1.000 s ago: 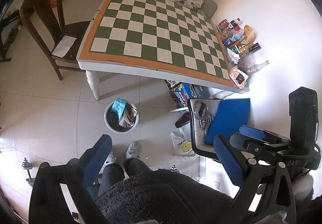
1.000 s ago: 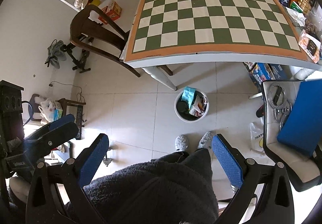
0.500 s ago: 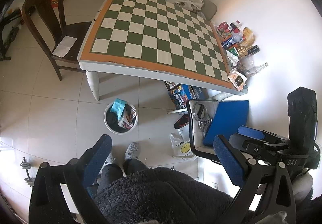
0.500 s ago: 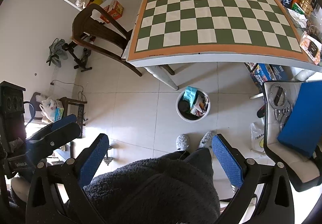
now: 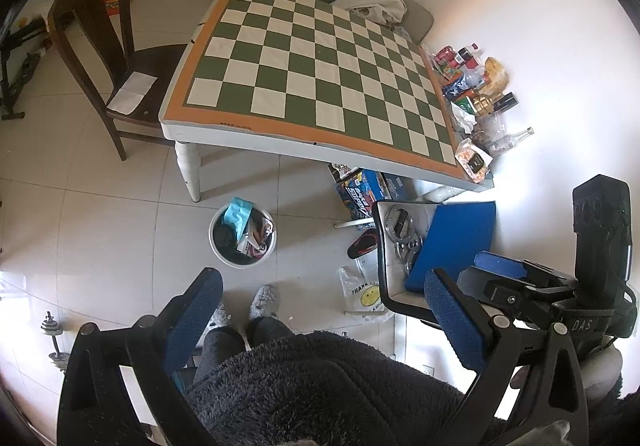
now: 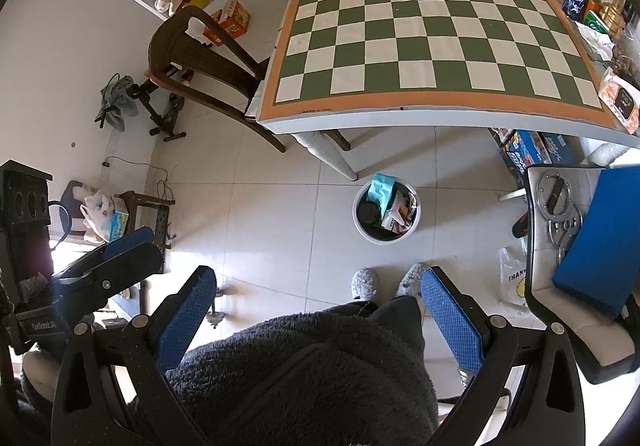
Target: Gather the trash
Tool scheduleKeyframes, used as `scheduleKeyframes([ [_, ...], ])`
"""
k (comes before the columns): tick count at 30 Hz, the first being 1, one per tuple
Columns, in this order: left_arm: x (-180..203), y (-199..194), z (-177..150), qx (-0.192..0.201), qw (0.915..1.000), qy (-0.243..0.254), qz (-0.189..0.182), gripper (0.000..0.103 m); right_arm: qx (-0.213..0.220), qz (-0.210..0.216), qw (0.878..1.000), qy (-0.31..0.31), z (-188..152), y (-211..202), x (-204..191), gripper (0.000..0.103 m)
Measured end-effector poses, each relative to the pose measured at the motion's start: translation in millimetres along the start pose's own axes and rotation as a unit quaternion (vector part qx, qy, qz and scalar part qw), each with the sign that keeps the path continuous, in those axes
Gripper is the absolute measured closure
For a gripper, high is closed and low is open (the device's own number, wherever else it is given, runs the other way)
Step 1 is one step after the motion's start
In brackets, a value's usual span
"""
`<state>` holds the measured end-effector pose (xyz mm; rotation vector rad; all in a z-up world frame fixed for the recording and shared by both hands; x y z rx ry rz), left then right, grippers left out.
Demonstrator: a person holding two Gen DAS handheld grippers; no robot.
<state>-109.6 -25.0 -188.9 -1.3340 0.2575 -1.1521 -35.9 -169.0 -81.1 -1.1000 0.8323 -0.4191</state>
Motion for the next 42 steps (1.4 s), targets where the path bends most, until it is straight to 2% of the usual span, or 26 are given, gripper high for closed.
scheduleKeyframes([
  [42,0.7,-4.1,-5.7,0.001,1.0,-0.004,-0.004,0.0,0.001,0.002,1.0,0.005,-13.5,-1.3,6.5,0.0],
])
Point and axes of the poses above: each gripper's, at about its wrist camera, not at the fingertips, and y roughly the way its jaws point, x to its right, z to its top, the point moved 8 cm from there along y, roughly the way its jaws point
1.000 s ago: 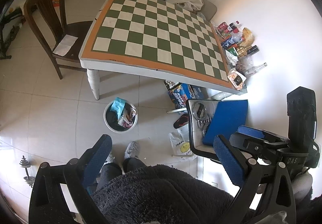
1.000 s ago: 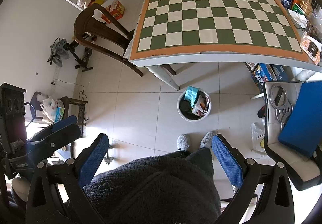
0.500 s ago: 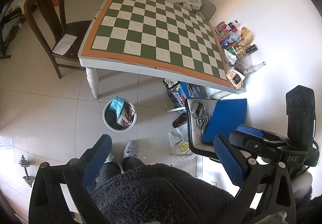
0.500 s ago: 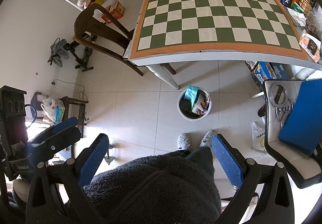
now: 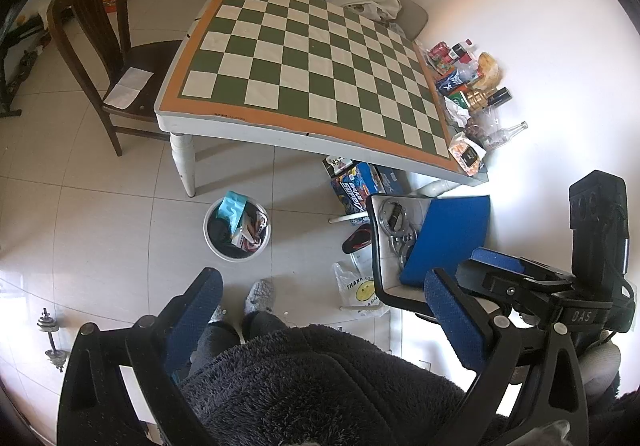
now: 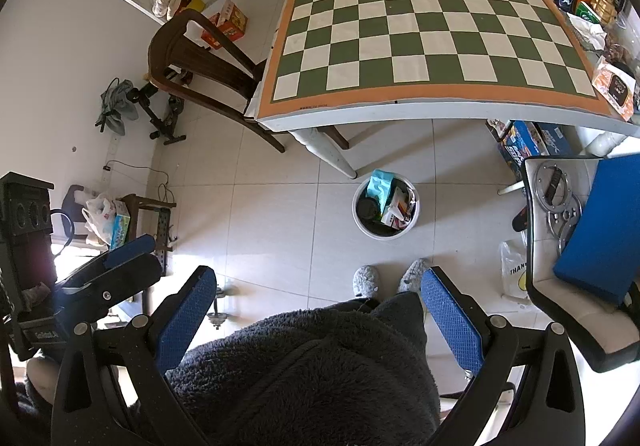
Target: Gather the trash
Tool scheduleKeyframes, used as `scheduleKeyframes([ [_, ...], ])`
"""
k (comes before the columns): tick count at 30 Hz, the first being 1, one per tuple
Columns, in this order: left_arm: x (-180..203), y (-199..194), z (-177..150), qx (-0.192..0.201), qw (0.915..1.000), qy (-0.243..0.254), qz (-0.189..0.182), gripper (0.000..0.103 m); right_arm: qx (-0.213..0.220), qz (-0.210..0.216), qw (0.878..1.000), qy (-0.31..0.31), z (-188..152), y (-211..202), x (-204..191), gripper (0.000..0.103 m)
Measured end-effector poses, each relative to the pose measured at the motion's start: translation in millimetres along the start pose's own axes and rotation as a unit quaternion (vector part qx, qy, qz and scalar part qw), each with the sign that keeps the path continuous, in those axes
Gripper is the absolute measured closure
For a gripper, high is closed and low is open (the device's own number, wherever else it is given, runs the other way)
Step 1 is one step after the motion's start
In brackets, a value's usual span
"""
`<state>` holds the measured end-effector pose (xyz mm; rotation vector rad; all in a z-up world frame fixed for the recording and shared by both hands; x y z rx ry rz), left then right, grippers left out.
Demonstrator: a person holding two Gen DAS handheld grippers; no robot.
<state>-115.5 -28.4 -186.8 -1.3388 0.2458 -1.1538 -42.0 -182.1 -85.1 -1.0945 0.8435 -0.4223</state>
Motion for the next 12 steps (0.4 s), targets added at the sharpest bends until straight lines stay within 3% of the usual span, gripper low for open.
scheduleKeyframes([
  [12,0.0,0.4,0.1,0.001,1.0,0.001,0.001,0.0,0.001,0.001,1.0,0.0,-2.5,-0.8,-0.5,0.0],
])
Point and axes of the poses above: each gripper's, at about its wrist camera, not at the fingertips, and y roughly the way its jaws point, x to its right, z to its top, the point moved 8 cm from there along y, roughly the way its jaws point
